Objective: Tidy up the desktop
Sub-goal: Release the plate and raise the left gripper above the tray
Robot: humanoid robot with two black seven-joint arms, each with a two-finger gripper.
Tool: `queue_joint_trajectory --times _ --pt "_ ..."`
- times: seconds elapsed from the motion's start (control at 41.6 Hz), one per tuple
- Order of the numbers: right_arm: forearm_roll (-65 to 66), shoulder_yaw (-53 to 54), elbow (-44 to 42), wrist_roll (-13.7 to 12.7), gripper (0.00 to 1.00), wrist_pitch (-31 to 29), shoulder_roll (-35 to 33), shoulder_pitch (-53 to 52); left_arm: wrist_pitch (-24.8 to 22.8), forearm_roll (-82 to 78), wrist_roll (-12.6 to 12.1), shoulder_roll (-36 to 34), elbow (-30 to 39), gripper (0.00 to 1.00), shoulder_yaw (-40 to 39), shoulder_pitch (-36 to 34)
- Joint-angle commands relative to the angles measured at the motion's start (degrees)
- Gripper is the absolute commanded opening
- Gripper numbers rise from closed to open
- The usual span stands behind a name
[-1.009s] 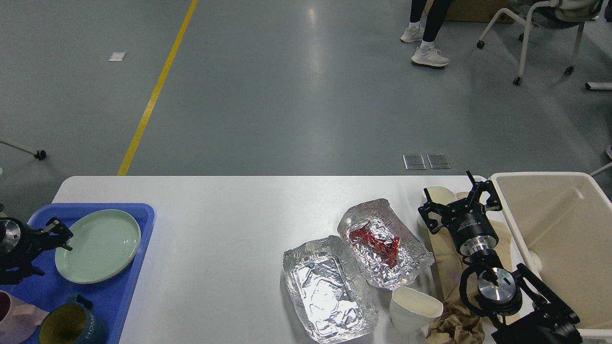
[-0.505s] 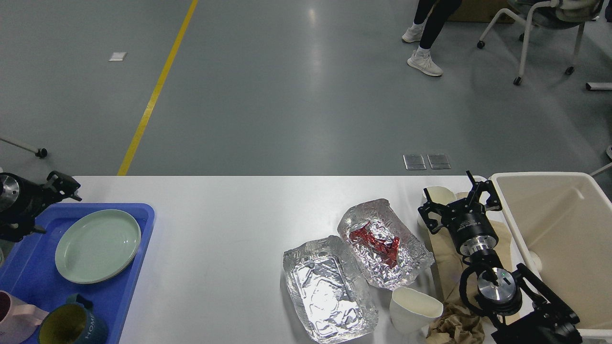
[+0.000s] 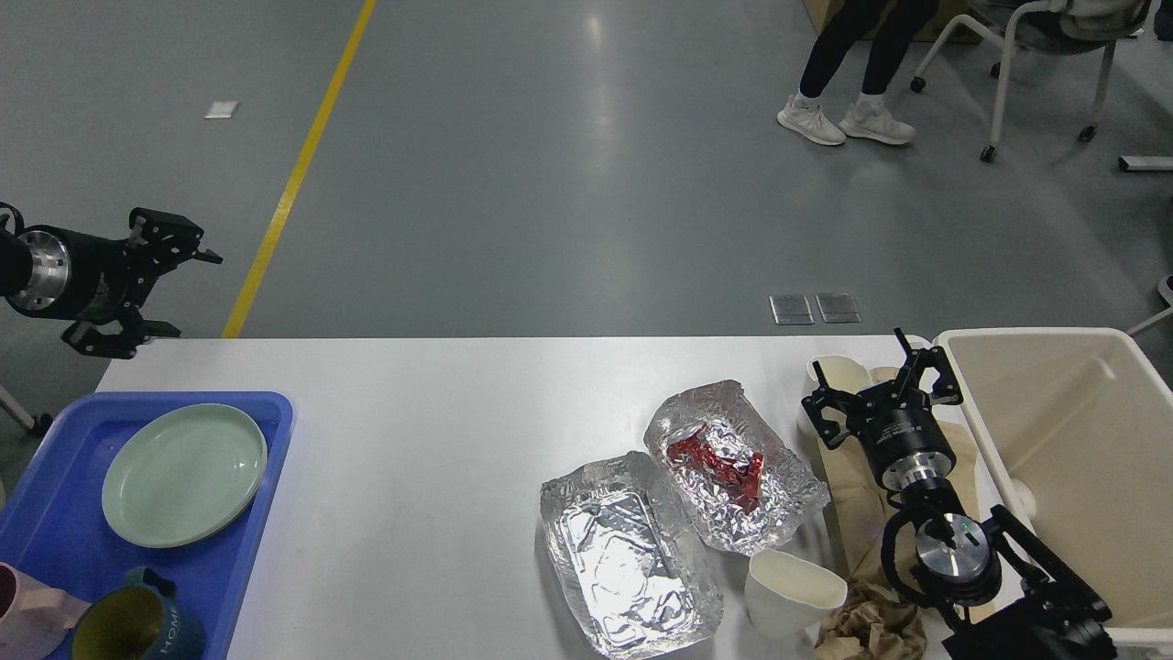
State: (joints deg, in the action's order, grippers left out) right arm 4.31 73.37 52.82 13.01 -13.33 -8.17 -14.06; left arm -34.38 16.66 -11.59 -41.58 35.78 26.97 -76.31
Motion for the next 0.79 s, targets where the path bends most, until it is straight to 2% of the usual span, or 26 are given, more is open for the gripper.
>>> queue_joint_trajectory --times 0.0,0.168,0.264,0.336,0.409,0.433,0.457,0.505,0.529,0.625,0.769 --pt "0.00 -0.07 0.00 0.00 1.00 0.06 -0.01 0.00 -0.68 0.04 -0.02 0.53 -1.24 0.96 -24.12 10.01" --pt "0.00 0.01 0.09 0.00 1.00 0.06 -0.01 0.00 -0.68 0.04 0.07 5.89 -1.42 0.96 -52.69 23.29" --pt "0.00 0.01 0.09 0.00 1.00 -0.03 0.08 0.00 1.60 -0.05 0.33 11.77 -1.94 0.96 -66.05 29.53" --pt "0.00 0.01 0.09 0.00 1.00 -0.03 -0.01 0.00 4.93 -0.13 2.00 16.95 -2.21 0.96 -73.80 33.23" --pt "0.00 0.01 0.09 0.00 1.00 0.06 -0.01 0.00 8.01 -1.53 6.56 21.09 -2.21 0.96 -80.13 36.83" --pt "0.00 0.01 0.09 0.00 1.00 0.06 -0.01 0.00 8.28 -2.32 8.84 22.23 -2.21 0.96 -81.71 37.97" --pt "0.00 0.01 0.09 0.00 1.00 -0.03 -0.01 0.00 8.37 -4.59 13.91 24.42 -2.12 0.96 -84.17 40.34" --pt "0.00 0.01 0.09 0.00 1.00 -0.03 -0.01 0.00 8.46 -7.24 17.81 26.37 -1.86 0.96 -86.20 42.46" --pt "0.00 0.01 0.09 0.00 1.00 -0.03 -0.01 0.00 8.46 -8.47 18.87 27.07 -1.60 0.96 -87.26 43.43" --pt "0.00 0.01 0.09 0.00 1.00 0.06 -0.01 0.00 8.90 -13.05 18.88 29.54 0.51 0.96 -93.67 48.43" --pt "0.00 -0.07 0.09 0.00 1.00 -0.03 -0.01 0.00 9.77 -18.67 17.83 29.10 12.62 0.96 -98.25 58.10"
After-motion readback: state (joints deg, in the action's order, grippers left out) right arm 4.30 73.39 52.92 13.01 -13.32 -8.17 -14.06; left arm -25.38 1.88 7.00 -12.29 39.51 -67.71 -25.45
